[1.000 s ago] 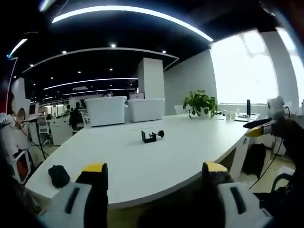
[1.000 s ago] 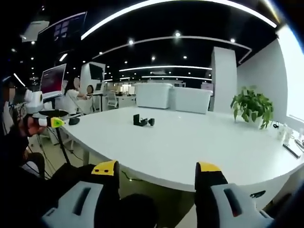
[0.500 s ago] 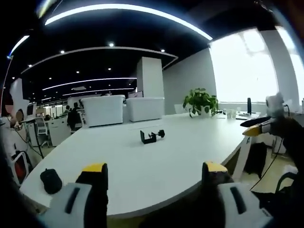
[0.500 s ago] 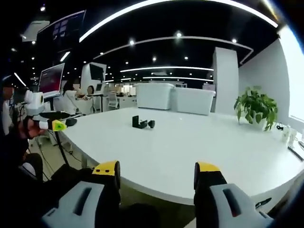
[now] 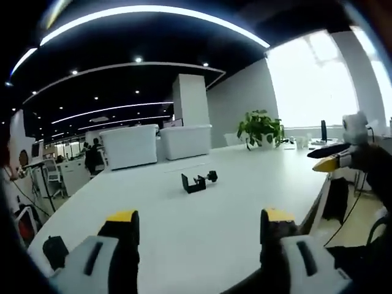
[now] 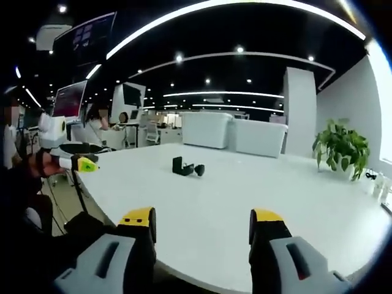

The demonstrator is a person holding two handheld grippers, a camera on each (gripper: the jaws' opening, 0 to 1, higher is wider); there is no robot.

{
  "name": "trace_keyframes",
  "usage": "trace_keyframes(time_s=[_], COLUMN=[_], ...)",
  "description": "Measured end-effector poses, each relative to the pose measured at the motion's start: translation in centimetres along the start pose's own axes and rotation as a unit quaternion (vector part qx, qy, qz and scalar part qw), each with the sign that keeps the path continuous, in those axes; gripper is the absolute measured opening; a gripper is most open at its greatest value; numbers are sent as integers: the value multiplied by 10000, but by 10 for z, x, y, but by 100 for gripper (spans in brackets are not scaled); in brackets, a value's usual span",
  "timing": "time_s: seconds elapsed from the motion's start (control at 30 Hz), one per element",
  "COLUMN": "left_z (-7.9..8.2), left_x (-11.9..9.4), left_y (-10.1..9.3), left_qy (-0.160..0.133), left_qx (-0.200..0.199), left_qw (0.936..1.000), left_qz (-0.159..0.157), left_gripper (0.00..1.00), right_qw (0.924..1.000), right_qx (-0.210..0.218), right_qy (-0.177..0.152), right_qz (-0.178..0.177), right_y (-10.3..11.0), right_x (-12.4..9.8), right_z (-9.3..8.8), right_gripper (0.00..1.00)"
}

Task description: Clamp the fixed fixture on the desktop, loosen the retaining clip, secure it to the edge of the desk, and tighten the retaining clip.

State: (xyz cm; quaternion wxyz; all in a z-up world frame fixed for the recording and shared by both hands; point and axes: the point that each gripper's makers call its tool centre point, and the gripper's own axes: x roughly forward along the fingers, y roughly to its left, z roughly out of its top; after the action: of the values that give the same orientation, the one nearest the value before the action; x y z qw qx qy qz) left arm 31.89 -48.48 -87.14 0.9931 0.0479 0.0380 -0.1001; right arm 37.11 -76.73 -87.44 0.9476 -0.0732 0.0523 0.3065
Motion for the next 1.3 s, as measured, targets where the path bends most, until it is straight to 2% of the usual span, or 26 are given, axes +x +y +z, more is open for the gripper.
trace_keyframes(time_s=[0.23,0.5,0.67,0.8,0.93,1.07,1.23,1.3], left_z=[-3,-20,-27,-27,-26,-29,-27,-30], left_x=[21,51,64,74,83,85,92,97], left_y=[-3,6,11,13,10,10,17,22], left_qy=[-39,63,82,58,-111,-42,-71,37], left_qx=[-138,-110,-236,-221,-301,-219,-323,-310], left_qw=[9999,9999,9997,9997,9995,9998,9994,9994], left_qz=[-91,44,86,109,-35,-4,32,117], left_gripper=[80,80,80,80,81,81,81,81], right_qw=[9999,9998,9998,9998,9998,9999,9998,9998], right_qx=[125,104,93,94,-2,48,143,65], right_qy=[-74,-127,-136,-121,-112,11,-50,-112], right_qz=[44,83,129,132,165,110,108,117], right_y=[-2,-3,0,-2,-6,-9,-9,-10], right_x=[14,41,49,59,78,84,92,103], right_z=[3,9,9,5,-5,-11,-8,-9], right_gripper=[57,56,56,55,54,54,53,53])
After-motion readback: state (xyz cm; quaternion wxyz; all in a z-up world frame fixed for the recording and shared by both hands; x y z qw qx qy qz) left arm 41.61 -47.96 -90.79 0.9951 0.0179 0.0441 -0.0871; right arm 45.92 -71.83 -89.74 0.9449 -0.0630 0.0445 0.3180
